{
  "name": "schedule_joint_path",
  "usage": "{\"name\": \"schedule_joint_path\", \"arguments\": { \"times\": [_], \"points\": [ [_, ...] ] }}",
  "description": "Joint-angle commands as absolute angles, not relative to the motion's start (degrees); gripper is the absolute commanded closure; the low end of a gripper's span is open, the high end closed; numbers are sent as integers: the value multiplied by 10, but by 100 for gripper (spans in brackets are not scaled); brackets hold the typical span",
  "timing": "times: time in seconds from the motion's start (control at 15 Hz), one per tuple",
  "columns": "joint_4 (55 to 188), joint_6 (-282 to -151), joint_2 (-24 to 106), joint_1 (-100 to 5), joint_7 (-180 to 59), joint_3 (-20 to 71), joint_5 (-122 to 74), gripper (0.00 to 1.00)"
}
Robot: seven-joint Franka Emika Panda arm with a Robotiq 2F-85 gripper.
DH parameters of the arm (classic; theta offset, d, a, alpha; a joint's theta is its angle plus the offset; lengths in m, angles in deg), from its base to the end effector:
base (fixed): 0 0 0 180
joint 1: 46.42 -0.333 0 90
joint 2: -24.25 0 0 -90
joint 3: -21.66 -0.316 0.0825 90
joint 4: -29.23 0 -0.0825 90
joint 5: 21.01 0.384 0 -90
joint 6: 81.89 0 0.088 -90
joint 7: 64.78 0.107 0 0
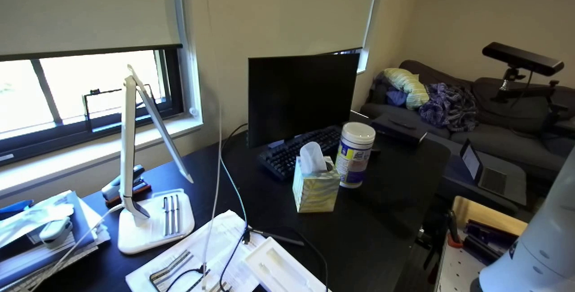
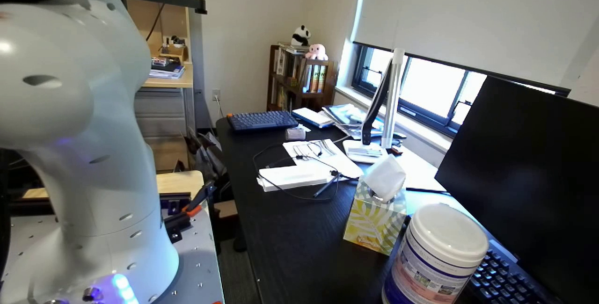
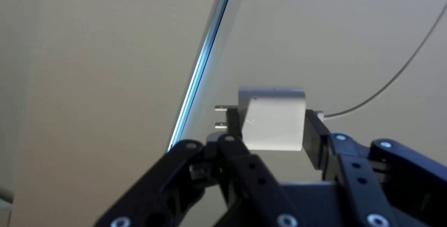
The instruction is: Take the charger and move it to the left of the table
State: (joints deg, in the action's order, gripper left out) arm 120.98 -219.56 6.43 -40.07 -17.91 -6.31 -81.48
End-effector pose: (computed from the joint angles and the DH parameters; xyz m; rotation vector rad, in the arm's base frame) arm 0.4256 0.2337 0.8588 2.0256 0.0316 1.8275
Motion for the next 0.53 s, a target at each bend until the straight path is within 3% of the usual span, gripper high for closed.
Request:
{"name": "schedule_joint_path", "arguments": {
  "times": [0.0,0.47],
  "points": [
    [1271,-2197,88,-481,-208,-25,-777,80],
    [1470,-2219,59,-599,-278,19,-584,80]
  ]
}}
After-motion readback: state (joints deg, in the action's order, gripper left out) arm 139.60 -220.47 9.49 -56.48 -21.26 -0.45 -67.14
